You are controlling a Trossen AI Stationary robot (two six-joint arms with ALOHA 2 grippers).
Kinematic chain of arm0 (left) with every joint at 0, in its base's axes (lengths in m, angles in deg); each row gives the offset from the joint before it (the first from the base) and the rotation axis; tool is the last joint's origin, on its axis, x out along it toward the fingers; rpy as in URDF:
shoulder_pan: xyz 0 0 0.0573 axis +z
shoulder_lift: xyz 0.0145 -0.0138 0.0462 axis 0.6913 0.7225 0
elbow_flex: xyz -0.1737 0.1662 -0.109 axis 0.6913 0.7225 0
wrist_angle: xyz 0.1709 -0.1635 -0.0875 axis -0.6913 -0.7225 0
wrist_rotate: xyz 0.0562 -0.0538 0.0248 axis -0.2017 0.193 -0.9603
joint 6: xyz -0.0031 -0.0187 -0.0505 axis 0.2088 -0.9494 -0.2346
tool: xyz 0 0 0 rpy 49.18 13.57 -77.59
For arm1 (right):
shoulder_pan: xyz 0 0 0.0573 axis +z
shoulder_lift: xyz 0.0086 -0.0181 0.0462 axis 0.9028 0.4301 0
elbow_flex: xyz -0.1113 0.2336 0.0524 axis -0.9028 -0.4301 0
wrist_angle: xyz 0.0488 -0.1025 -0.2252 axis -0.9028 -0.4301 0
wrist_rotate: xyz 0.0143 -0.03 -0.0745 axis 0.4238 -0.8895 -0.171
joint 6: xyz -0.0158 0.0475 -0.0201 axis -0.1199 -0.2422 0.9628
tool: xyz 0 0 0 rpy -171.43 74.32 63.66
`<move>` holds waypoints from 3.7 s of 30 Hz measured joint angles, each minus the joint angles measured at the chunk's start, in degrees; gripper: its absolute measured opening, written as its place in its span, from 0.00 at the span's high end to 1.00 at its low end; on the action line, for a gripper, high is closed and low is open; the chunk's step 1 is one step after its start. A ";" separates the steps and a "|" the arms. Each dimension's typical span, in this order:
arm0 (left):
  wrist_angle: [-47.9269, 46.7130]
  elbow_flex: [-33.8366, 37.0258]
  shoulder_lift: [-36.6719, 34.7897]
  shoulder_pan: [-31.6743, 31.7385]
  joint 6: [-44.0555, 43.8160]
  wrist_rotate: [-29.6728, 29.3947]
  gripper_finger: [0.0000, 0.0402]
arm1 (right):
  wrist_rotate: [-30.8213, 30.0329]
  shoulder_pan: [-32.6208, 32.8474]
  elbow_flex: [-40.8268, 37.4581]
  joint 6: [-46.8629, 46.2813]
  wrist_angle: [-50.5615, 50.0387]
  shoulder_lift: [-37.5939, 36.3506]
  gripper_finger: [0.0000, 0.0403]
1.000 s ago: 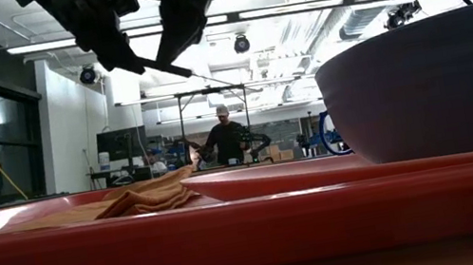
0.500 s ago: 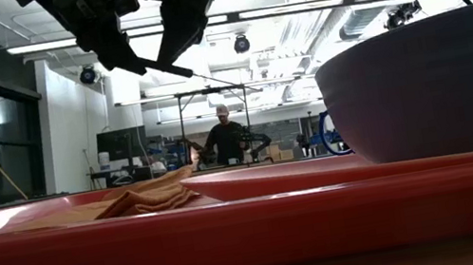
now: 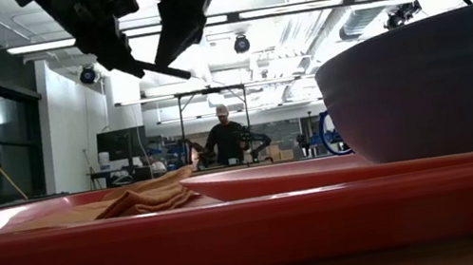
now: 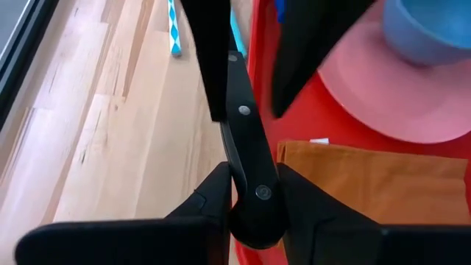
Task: Set up tray
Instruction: Put the black knife on top of the orange napkin on the serving tray
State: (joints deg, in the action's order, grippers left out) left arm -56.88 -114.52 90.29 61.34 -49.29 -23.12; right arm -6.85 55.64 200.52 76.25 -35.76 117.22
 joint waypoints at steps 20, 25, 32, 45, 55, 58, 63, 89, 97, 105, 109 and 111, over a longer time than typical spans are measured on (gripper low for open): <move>-12.84 0.20 -0.11 -1.60 -12.04 -15.03 0.74 | -15.53 -0.90 0.28 -6.16 -2.92 -7.98 0.48; -12.16 0.15 -3.24 -6.18 -23.53 -26.37 0.74 | -16.44 -2.08 0.26 -11.26 -8.75 -12.50 0.47; -16.86 0.10 -6.11 -19.40 -48.80 -46.95 0.74 | -20.88 -2.09 0.13 -14.63 -14.19 -16.22 0.48; -23.08 0.03 6.92 -43.91 -89.46 -62.97 0.74 | -23.93 -3.19 0.07 -15.96 -16.11 -21.48 0.46; -11.00 -0.37 22.99 -52.44 -108.02 -62.56 0.74 | -23.69 -3.10 0.04 -12.10 -17.18 -30.41 0.46; -5.93 -2.78 27.44 -52.48 -108.21 -64.52 0.74 | -23.41 -3.10 0.04 -10.59 -17.28 -33.37 0.46; -10.77 -11.43 34.55 -51.90 -108.59 -63.29 0.74 | -21.58 -3.10 0.04 -8.56 -18.28 -37.26 0.47; -48.96 -54.51 52.38 -54.75 -110.84 -51.78 0.75 | -21.30 -3.10 -0.02 -6.36 -29.24 -46.81 0.46; -50.71 -54.46 56.47 -53.83 -110.88 -46.94 0.75 | -20.00 -3.10 -0.02 -6.38 -29.52 -47.89 0.47; -50.14 -53.20 60.08 -53.57 -110.68 -44.37 0.75 | -18.47 -3.10 -0.04 -6.40 -29.64 -47.78 0.47; -48.47 -53.28 62.45 -53.59 -110.68 -43.41 0.75 | -18.47 -3.10 -0.04 -6.40 -30.20 -47.78 0.47; -48.55 -53.08 63.39 -53.58 -110.66 -42.39 0.75 | -18.47 -3.10 -0.04 -6.40 -30.32 -47.78 0.47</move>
State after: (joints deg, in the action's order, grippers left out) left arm -105.42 -167.60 153.68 7.76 -159.95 -65.51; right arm -25.32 52.54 200.48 69.85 -66.08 69.44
